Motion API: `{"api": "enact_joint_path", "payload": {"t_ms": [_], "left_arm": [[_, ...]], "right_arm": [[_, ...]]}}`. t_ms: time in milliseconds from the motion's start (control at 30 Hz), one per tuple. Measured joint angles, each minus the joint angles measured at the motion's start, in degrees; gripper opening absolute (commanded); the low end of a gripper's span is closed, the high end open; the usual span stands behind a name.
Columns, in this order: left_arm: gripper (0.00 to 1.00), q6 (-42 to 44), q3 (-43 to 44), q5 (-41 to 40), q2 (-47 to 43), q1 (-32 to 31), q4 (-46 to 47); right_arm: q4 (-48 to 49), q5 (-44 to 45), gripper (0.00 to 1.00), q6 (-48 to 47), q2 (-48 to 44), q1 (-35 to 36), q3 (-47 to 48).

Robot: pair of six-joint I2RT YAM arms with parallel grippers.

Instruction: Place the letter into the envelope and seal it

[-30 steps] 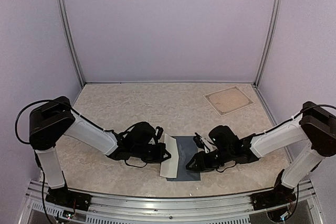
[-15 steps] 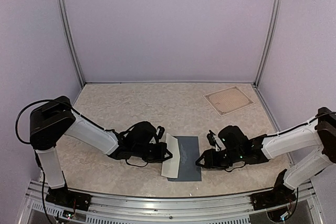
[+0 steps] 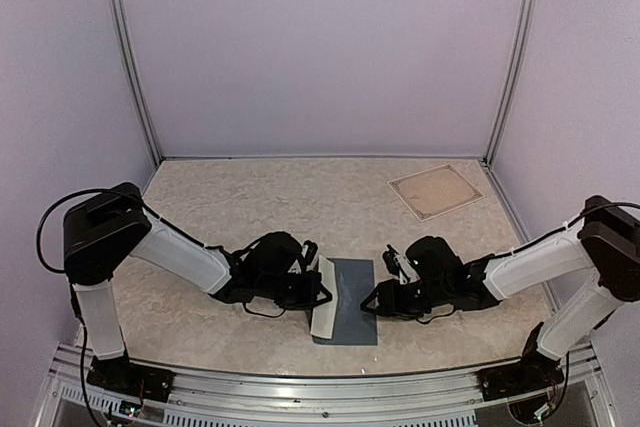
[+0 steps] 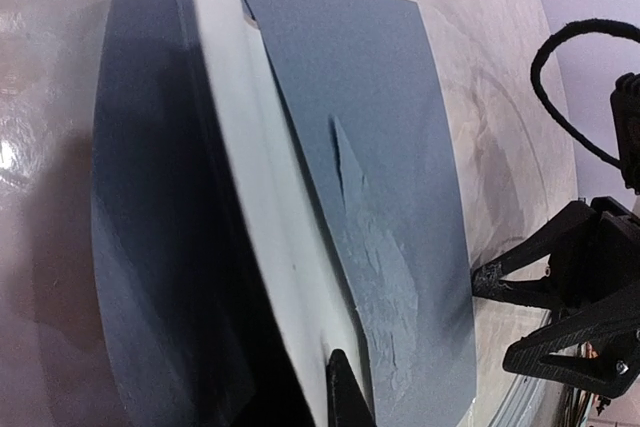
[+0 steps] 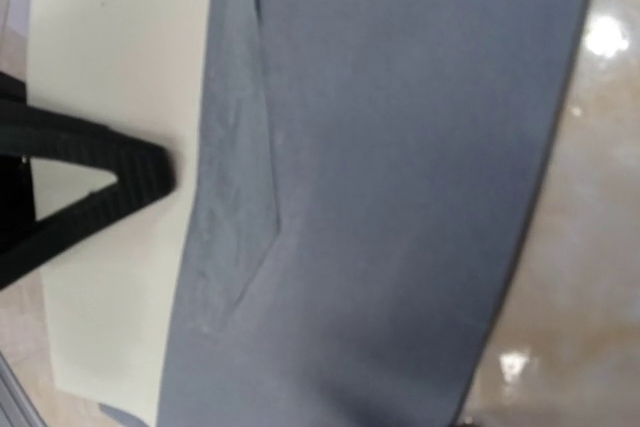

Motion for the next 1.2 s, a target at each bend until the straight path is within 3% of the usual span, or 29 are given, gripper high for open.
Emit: {"api": "enact_joint_path", "payload": {"t_ms": [167, 400, 633, 733, 867, 1200], "left_arm": [[0.02, 0.1, 0.5, 0.2, 0.5, 0.1, 0.1], [0.44, 3.5, 1.3, -1.3, -1.2, 0.5, -2.8], [0.73, 7.7, 3.3, -5.2, -4.8, 0.9, -11.8], [0.80, 8.8, 3.9, -6.7, -5.4, 0.8, -15.3], [0.79, 10.0, 4.1, -8.7, -6.8, 0.8, -19.2], [0.50, 11.0, 4.2, -10.4, -7.3, 0.8, -22.2]], "right_arm": [[0.1, -0.4, 0.49, -0.2, 0.6, -0.2, 0.5], [-0.2, 0.2, 0.49, 0.1, 0.3, -0.2, 0.5], [-0.5, 0.7, 0.48, 0.1, 0.1, -0.2, 0.4], [-0.6, 0.8, 0.48, 0.1, 0.1, -0.2, 0.4], [-0.6, 0.8, 0.48, 0.1, 0.1, -0.2, 0.4], [-0.9, 0.5, 0.47, -0.2, 1.8, -0.2, 2.1]]}}
